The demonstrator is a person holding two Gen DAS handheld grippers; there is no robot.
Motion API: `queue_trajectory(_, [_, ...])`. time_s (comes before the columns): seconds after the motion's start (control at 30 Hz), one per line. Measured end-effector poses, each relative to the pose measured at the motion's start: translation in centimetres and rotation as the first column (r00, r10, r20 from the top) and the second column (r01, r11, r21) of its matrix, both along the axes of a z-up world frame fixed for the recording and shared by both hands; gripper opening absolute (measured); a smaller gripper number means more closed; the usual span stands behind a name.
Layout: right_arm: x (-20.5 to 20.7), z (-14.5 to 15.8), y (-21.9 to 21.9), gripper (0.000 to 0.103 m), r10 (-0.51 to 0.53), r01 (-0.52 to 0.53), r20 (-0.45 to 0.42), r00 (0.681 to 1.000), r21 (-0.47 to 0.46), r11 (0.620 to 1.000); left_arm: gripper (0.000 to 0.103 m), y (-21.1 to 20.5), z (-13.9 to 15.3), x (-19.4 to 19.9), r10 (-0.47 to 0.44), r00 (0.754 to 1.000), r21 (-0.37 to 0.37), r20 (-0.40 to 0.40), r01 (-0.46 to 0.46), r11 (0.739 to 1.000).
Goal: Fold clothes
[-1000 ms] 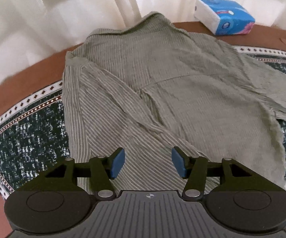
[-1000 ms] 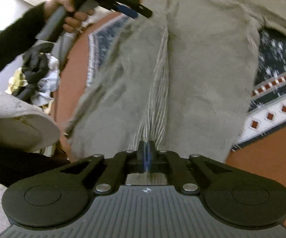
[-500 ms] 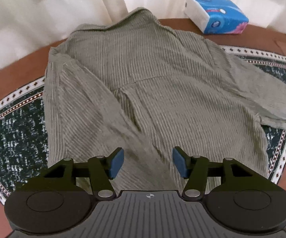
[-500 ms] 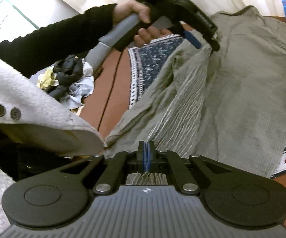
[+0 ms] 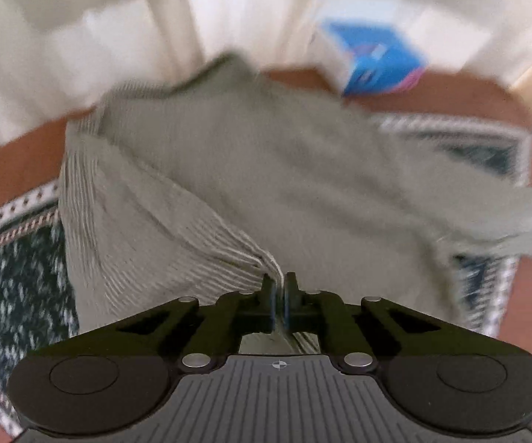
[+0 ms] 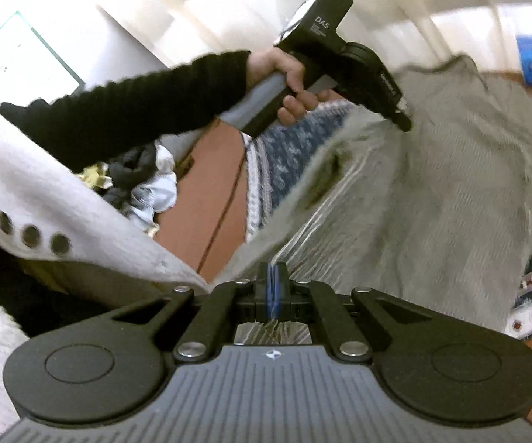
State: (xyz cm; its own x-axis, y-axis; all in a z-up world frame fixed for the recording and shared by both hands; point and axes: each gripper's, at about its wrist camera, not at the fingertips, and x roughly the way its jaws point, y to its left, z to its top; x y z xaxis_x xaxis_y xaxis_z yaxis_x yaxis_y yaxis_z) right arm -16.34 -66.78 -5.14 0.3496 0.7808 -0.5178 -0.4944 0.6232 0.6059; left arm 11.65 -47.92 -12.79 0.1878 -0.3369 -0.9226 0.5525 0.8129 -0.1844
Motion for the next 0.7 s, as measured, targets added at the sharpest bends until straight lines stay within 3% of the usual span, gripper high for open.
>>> queue_trajectory(0.1, [0.4, 1.5, 2.1, 0.002, 0.050, -0.051, 0.035, 0.998, 0.010, 0.999, 0.000, 2.3, 1.4, 0.8, -0.005, 1.000, -0.066, 0.000, 0.005, 0.998])
queue_trajectory(0.23, [2.0, 1.1, 6.2, 0.002, 0.119, -0.120, 0.027, 0.993, 0.024, 0.993, 0.000, 5.6, 1.1, 1.5, -0.005, 1.000, -0.097, 0.003, 0.005, 0.995])
queue_trajectory(0.43, [4.1, -1.8, 13.1, 0.002, 0.178, -0.177, -0.058, 0.982, 0.020, 0.984, 0.000, 11.3, -1.5, 1.9, 0.017, 0.999, -0.175, -0.041, -0.024, 0.984])
queue_trajectory(0.7, [5.1, -4.6, 19.9, 0.002, 0.192, -0.202, -0.149, 0.970, -0.053, 0.978, 0.000, 16.4, -5.0, 2.1, 0.005, 0.998, -0.192, -0.065, -0.018, 0.981])
